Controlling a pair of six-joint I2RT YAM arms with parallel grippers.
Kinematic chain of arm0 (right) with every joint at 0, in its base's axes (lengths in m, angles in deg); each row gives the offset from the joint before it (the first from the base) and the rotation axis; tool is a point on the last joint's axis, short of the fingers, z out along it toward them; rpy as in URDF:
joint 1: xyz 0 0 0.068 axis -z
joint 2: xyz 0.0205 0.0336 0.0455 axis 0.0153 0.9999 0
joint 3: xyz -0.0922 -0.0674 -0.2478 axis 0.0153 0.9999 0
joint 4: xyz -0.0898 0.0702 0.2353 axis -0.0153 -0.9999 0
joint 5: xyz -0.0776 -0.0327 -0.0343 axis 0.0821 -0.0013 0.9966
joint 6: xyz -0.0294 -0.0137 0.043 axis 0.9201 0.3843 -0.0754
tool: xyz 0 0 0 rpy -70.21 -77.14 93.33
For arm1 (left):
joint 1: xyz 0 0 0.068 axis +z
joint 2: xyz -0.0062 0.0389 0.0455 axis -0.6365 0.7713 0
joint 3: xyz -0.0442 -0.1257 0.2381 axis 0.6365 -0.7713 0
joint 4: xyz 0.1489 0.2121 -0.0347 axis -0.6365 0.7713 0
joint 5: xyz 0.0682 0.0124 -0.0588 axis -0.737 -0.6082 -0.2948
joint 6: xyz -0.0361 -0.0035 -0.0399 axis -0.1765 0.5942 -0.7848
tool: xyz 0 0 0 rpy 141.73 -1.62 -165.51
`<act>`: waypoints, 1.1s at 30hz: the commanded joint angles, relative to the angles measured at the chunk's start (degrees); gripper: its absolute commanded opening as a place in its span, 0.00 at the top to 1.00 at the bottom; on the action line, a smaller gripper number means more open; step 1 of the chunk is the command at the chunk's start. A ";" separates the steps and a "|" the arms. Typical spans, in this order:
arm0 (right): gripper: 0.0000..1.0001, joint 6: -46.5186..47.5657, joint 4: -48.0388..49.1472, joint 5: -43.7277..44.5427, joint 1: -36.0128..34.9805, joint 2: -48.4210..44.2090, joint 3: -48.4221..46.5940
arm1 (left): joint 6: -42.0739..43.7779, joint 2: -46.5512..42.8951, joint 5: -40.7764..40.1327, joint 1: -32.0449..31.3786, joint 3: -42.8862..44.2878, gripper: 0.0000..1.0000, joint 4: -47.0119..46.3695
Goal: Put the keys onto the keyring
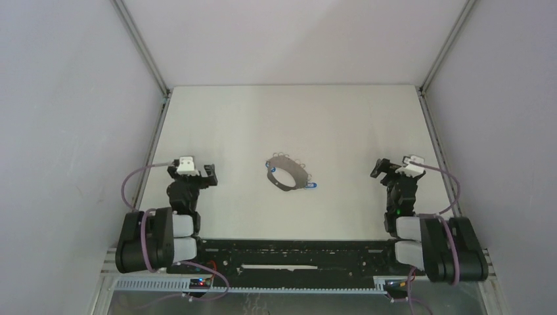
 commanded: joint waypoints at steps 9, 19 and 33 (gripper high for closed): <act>0.00 4.44 -0.32 -8.18 0.49 11.26 -9.62 | -0.93 1.76 -5.17 -1.69 8.11 0.00 2.55; 0.00 4.50 -0.24 -8.12 0.56 11.09 -9.48 | -0.93 1.43 -5.05 -1.73 7.60 0.00 1.89; 0.00 4.50 -0.26 -8.13 0.54 11.07 -9.48 | -0.75 1.39 -7.13 -2.75 7.97 0.00 2.91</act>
